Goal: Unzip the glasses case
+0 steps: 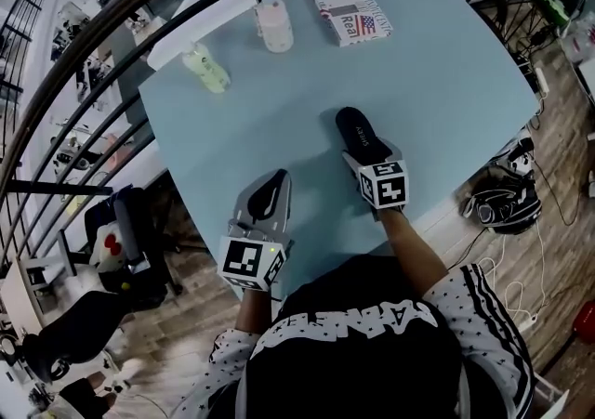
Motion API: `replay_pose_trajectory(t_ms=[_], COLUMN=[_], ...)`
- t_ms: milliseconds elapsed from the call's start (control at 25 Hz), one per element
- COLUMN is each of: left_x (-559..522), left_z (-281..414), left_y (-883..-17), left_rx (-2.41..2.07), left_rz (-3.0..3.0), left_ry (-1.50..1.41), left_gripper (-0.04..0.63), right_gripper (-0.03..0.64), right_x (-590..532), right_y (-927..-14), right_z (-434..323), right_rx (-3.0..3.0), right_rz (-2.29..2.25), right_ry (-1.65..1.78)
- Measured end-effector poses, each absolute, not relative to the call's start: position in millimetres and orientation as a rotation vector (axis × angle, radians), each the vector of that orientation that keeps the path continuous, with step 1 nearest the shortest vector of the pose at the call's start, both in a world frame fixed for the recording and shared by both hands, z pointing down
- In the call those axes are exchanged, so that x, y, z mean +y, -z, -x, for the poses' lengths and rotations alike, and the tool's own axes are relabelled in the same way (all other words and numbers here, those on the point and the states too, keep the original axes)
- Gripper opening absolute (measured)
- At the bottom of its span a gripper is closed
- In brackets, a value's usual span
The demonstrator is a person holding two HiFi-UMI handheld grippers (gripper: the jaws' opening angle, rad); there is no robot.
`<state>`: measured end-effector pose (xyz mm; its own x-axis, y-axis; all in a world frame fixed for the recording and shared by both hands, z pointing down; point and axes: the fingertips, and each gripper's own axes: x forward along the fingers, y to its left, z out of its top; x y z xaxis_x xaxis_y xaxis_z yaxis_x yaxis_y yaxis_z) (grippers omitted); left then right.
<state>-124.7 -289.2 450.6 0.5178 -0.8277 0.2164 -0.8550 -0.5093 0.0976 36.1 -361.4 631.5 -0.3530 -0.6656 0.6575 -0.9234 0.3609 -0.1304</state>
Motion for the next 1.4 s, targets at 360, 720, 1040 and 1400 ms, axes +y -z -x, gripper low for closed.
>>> replay_pose_trajectory(t_ms=[360, 720, 1040, 1400], left_x=[-286, -281, -268, -254], left_z=[121, 113, 99, 91], left_y=[-449, -438, -416, -385], left_rx=[-1.411, -1.369, -1.272, -1.252], left_rz=[-2.574, -2.578, -2.618, -2.668], left_ry=[-0.194, -0.137, -0.08, -0.039], left_gripper=[0.0, 0.0, 0.0, 0.0], right_gripper=[0.35, 0.348, 0.348, 0.348], right_x=[-355, -347, -327, -303], right_y=[-602, -534, -468, -409], right_z=[-43, -49, -55, -60], right_rx=[-2.2, -2.37, -2.514, -2.639], right_rz=[-1.441, -1.519, -1.58, -1.608], right_ry=[-0.664, -0.584, -0.468, -0.342])
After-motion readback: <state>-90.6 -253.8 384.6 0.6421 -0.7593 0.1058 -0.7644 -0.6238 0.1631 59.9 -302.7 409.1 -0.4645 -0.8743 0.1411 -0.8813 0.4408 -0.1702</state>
